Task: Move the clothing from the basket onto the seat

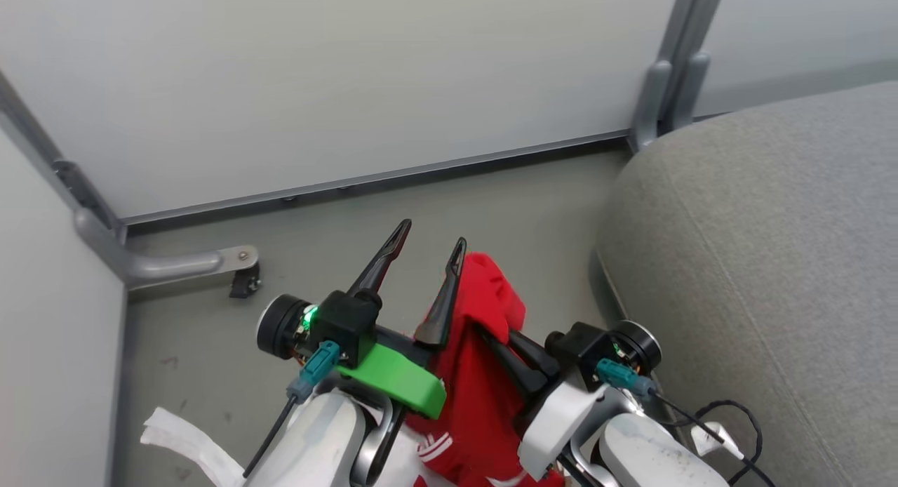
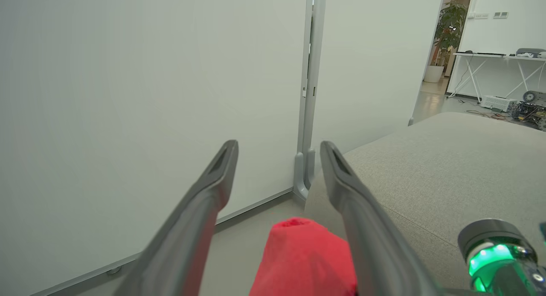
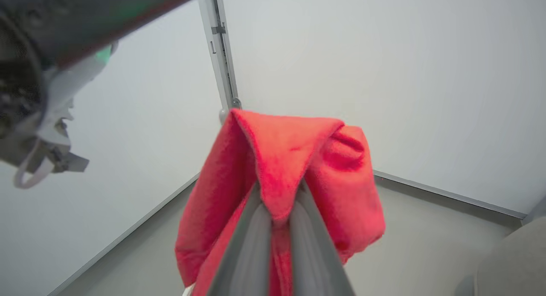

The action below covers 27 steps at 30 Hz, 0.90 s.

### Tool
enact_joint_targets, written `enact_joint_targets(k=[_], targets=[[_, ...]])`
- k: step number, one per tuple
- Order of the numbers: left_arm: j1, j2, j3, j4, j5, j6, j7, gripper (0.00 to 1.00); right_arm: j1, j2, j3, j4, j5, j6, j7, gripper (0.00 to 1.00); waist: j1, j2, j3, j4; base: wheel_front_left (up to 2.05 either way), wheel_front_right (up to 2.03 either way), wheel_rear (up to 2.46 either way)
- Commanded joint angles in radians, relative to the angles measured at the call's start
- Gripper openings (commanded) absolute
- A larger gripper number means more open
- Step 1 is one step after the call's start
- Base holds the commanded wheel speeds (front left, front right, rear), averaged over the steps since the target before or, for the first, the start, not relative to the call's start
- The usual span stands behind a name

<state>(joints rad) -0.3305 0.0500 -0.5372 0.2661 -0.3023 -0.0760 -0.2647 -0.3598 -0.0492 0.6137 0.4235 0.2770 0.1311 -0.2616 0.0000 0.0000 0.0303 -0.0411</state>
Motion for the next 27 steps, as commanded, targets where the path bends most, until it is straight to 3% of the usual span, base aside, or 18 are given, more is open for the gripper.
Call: enact_joint_targets(k=[1, 19, 27], targets=[[0.016, 0.002, 0.01, 0.006, 0.015, -0.004, 0.0, 1.0, 0.019, -0.003, -0.005, -0.011, 0.005, -0.001, -0.005, 0.0, 0.0, 0.0, 0.003, -0.064, 0.0, 0.0, 0.0], [0.101, 0.005, 0.109, -0.006, 0.108, -0.049, 0.0, 1.0, 0.105, -0.002, -0.121, -0.117, -0.014, -0.001, -0.005, 0.0, 0.0, 0.0, 0.079, -0.471, 0.0, 0.0, 0.0], [0.054, 0.022, 0.064, 0.009, 0.102, -0.056, 0.0, 1.0, 0.117, -0.001, -0.247, -0.214, -0.039, -0.001, -0.005, 0.0, 0.0, 0.0, 0.158, -0.509, 0.0, 0.0, 0.0]])
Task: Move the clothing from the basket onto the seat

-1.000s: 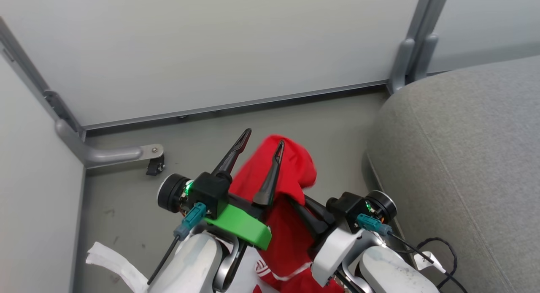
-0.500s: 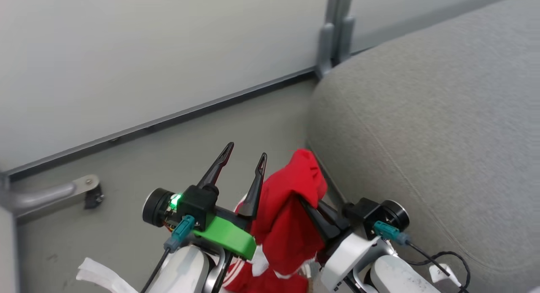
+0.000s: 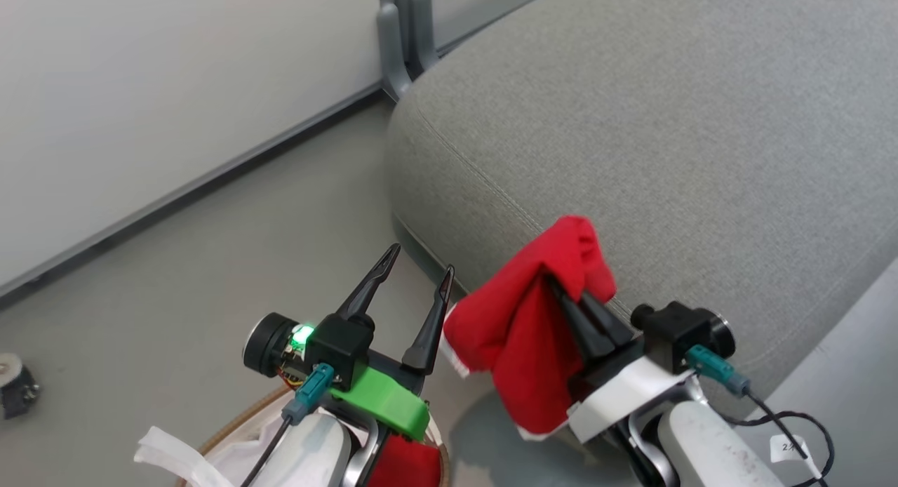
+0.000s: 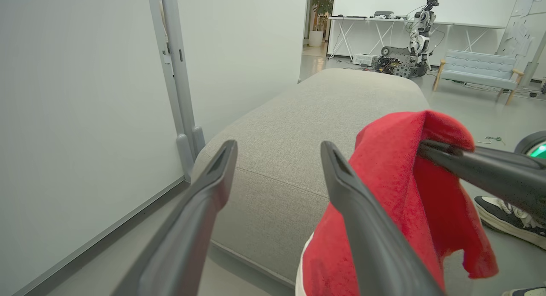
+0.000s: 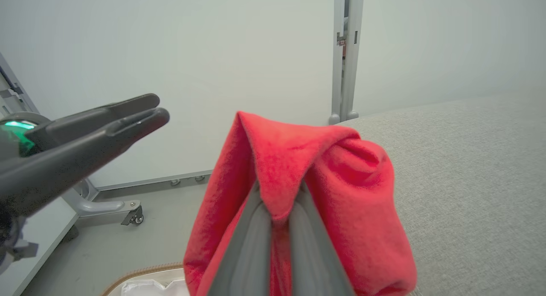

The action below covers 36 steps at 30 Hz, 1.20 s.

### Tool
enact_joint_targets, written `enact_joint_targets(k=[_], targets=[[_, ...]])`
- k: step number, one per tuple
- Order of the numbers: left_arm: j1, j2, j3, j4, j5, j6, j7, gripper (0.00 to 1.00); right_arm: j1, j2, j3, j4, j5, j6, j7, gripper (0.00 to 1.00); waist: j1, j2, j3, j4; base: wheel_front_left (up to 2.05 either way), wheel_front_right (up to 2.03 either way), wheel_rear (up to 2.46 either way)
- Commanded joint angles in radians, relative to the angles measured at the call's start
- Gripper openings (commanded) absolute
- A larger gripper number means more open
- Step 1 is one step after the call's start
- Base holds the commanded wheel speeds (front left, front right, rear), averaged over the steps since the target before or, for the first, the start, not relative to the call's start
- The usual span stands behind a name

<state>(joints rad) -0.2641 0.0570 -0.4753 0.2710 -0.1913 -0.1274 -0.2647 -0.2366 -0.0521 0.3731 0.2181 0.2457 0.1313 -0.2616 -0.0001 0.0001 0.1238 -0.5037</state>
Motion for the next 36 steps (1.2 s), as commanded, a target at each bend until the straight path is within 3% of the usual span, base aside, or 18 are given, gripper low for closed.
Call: enact_joint_targets(k=[1, 7, 15, 26, 36], targets=[[-0.019, 0.024, -0.007, 0.001, -0.011, -0.005, 0.0, 1.0, -0.013, 0.001, -0.017, -0.018, -0.013, -0.001, -0.005, 0.0, 0.0001, -0.0001, 0.077, -0.049, 0.0, 0.0, 0.0], [-0.052, 0.091, -0.053, -0.011, -0.027, -0.005, 0.001, 1.0, -0.116, -0.018, -0.095, -0.044, -0.079, -0.001, -0.005, 0.0, 0.0001, -0.0001, 0.162, -0.057, 0.0, 0.0, 0.0], [-0.06, 0.181, -0.029, -0.06, -0.007, -0.005, 0.001, 1.0, -0.391, -0.13, -0.156, 0.012, -0.114, -0.001, -0.005, 0.0, 0.0001, -0.0001, 0.315, -0.053, 0.0, 0.0, 0.0], [-0.153, 0.259, -0.049, -0.124, 0.003, -0.005, 0.001, 1.0, -0.734, -0.262, -0.314, 0.191, -0.16, -0.001, -0.005, 0.0, 0.0001, -0.0001, 0.515, 0.062, 0.0, 0.0, 0.0], [-0.24, 0.269, -0.078, -0.152, 0.005, -0.005, 0.001, 1.0, -0.902, -0.32, -0.422, 0.399, -0.212, -0.001, -0.005, 0.0, 0.0001, -0.0001, 0.632, 0.155, 0.0, 0.0, 0.0]])
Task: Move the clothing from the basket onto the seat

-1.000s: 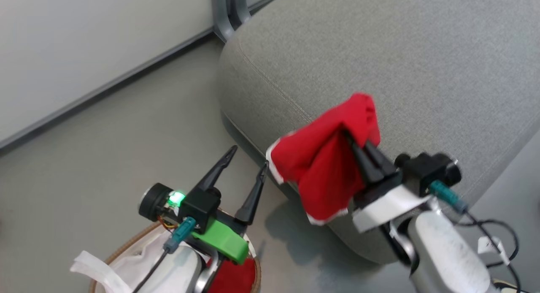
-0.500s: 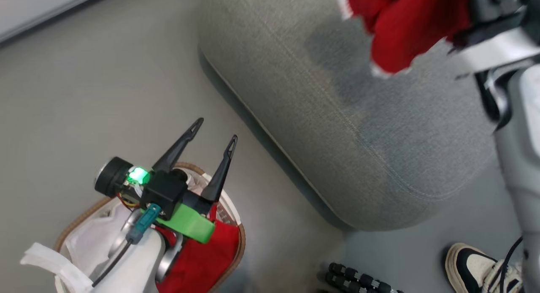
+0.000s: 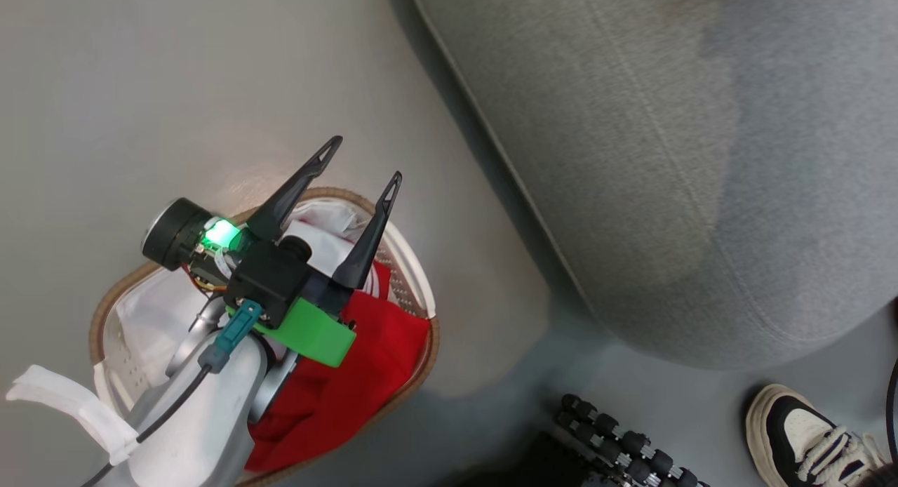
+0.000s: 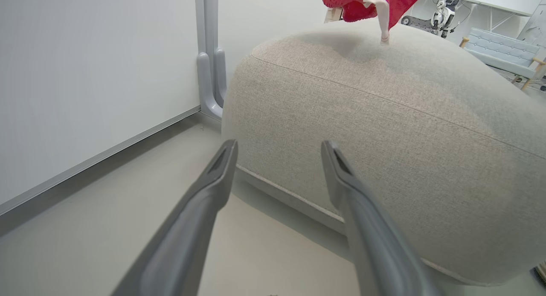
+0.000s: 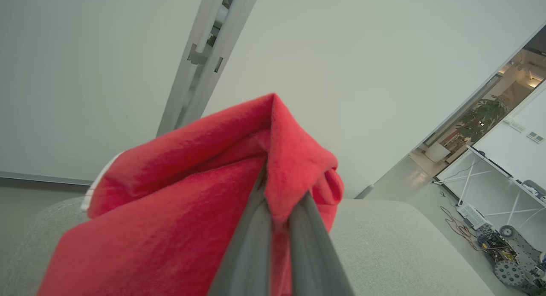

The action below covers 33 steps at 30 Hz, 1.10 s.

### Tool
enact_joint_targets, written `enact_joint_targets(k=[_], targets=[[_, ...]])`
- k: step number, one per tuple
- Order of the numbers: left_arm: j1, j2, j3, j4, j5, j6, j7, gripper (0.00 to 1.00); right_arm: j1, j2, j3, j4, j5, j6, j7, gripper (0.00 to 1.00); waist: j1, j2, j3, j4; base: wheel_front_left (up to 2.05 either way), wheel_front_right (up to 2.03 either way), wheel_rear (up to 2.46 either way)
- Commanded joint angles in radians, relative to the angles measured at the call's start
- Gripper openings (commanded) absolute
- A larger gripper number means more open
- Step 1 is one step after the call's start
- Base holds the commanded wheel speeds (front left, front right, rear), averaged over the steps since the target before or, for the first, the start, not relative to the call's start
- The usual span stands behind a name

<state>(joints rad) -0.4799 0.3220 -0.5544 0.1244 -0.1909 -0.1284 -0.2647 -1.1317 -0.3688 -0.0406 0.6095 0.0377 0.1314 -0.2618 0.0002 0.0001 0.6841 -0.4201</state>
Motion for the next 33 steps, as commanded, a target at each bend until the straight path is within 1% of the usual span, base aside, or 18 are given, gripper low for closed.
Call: enact_joint_targets(k=[1, 2, 4, 6, 7, 11, 14, 16, 19, 24, 29, 33], targets=[[-0.028, 0.002, 0.0, -0.006, 0.004, -0.004, 0.001, 1.0, -0.008, 0.0, -0.03, 0.025, -0.012, -0.001, -0.005, 0.0, -0.0002, -0.0001, 0.077, 0.078, 0.0, 0.0, 0.0], [-0.03, 0.001, -0.001, -0.005, 0.004, -0.004, 0.001, 1.0, -0.006, 0.008, -0.046, 0.034, -0.016, -0.001, -0.005, 0.0, -0.0002, -0.0001, 0.08, 0.081, 0.0, 0.0, 0.0], [-0.032, -0.003, -0.002, -0.001, 0.002, -0.004, 0.001, 1.0, 0.016, 0.025, -0.11, 0.045, -0.011, -0.001, -0.005, 0.0, -0.0002, -0.0001, 0.082, 0.088, 0.0, 0.0, 0.0], [-0.032, -0.008, -0.004, 0.003, 0.001, -0.004, 0.001, 1.0, 0.063, 0.038, -0.173, 0.052, -0.023, -0.001, -0.005, 0.58, -0.0002, -0.0001, 0.079, 0.092, 0.0, 0.0, 0.0], [-0.031, -0.01, -0.003, 0.004, 0.0, -0.004, 0.001, 1.0, 0.093, 0.053, -0.192, 0.058, -0.029, -0.001, -0.005, 1.0, -0.0002, -0.0001, 0.072, 0.094, 0.0, 0.0, 0.0], [-0.012, -0.014, 0.009, 0.016, -0.002, -0.004, 0.001, 1.0, 0.205, 0.084, -0.262, 0.044, -0.03, -0.001, -0.005, 1.0, -0.0002, -0.0001, 0.033, 0.09, 0.0, 0.0, 0.0], [0.005, -0.023, 0.013, 0.025, -0.002, -0.004, 0.001, 1.0, 0.305, 0.114, -0.277, 0.029, -0.029, -0.001, -0.005, 1.0, -0.0002, -0.0001, -0.009, 0.086, 0.0, 0.0, 0.0], [0.014, -0.033, 0.024, 0.032, -0.004, -0.004, 0.001, 1.0, 0.366, 0.119, -0.286, 0.01, -0.025, -0.001, -0.005, 1.0, -0.0002, -0.0001, -0.043, 0.087, 0.0, 0.0, 0.0], [0.032, -0.053, 0.04, 0.048, -0.006, -0.004, 0.001, 1.0, 0.465, 0.128, -0.286, -0.026, -0.015, -0.001, -0.005, 1.0, -0.0002, -0.0001, -0.097, 0.095, 0.0, 0.0, 0.0], [0.071, -0.088, 0.073, 0.079, -0.01, -0.004, 0.001, 1.0, 0.581, 0.16, -0.28, -0.107, 0.006, -0.001, -0.005, 1.0, -0.0002, -0.0001, -0.181, 0.119, 0.0, 0.0, 0.0], [0.125, -0.133, 0.148, 0.105, -0.009, -0.003, 0.001, 1.0, 0.673, 0.209, -0.272, -0.223, 0.022, -0.001, -0.005, 1.0, -0.0002, -0.0001, -0.261, 0.163, 0.0, 0.0, 0.0], [0.166, -0.162, 0.216, 0.131, 0.0, -0.003, 0.001, 1.0, 0.721, 0.235, -0.243, -0.285, 0.036, -0.001, -0.005, 1.0, -0.0002, -0.0001, -0.316, 0.204, 0.0, 0.0, 0.0]])
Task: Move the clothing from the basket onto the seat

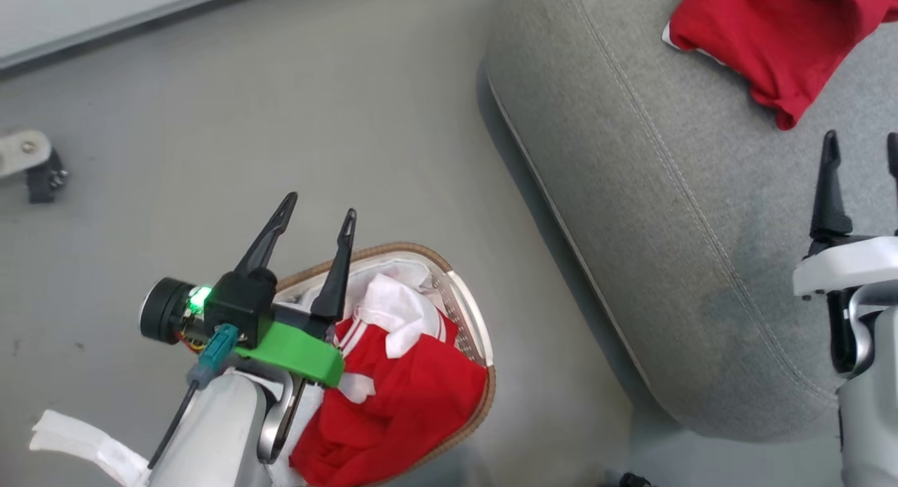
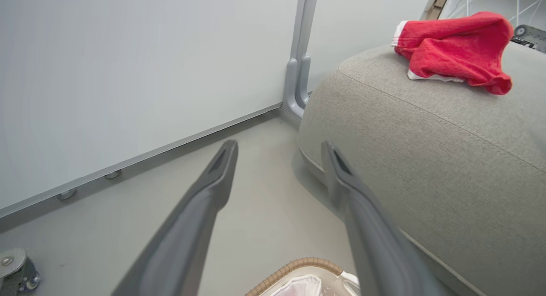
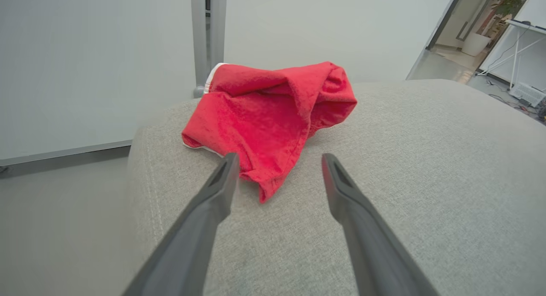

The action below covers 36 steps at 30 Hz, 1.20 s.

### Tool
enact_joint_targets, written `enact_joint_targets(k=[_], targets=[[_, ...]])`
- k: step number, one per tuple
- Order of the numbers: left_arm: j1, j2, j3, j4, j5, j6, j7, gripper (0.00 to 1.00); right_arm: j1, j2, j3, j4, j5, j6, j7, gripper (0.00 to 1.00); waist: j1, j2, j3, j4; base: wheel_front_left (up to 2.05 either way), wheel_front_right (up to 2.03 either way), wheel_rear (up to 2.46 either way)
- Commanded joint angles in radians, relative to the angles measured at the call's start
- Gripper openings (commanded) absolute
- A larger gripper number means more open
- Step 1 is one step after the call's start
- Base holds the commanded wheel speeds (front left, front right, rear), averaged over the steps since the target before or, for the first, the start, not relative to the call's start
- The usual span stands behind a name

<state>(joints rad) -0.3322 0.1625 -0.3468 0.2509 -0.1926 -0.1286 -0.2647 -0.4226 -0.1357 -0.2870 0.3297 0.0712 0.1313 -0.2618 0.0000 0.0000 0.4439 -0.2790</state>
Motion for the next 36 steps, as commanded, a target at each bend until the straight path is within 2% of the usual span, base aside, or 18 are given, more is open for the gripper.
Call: enact_joint_targets(k=[1, 11, 19, 27, 36], targets=[[0.026, -0.008, 0.018, 0.009, 0.005, -0.003, 0.001, 1.0, 0.021, 0.006, 0.015, -0.013, 0.007, -0.001, -0.005, 1.0, 0.0, 0.0, -0.088, 0.073, 0.0, 0.0, 0.0], [0.11, -0.059, 0.166, 0.067, 0.021, -0.003, 0.001, 1.0, 0.069, 0.041, 0.2, -0.006, 0.047, -0.001, -0.005, 1.0, 0.0, 0.0, -0.207, 0.178, 0.0, 0.0, 0.0], [0.175, -0.081, 0.243, 0.095, 0.024, -0.003, 0.001, 1.0, 0.114, 0.062, 0.29, 0.015, 0.078, -0.001, -0.005, 1.0, 0.0, 0.0, -0.277, 0.249, 0.0, 0.0, 0.0], [0.246, -0.095, 0.285, 0.1, 0.021, -0.003, 0.001, 1.0, 0.177, 0.071, 0.312, 0.029, 0.096, -0.001, -0.005, 1.0, 0.0, 0.0, -0.34, 0.274, 0.0, 0.0, 0.0], [0.297, -0.102, 0.305, 0.102, 0.017, -0.003, 0.001, 1.0, 0.236, 0.075, 0.324, 0.044, 0.097, -0.001, -0.005, 1.0, 0.0, 0.0, -0.374, 0.273, 0.0, 0.0, 0.0]])
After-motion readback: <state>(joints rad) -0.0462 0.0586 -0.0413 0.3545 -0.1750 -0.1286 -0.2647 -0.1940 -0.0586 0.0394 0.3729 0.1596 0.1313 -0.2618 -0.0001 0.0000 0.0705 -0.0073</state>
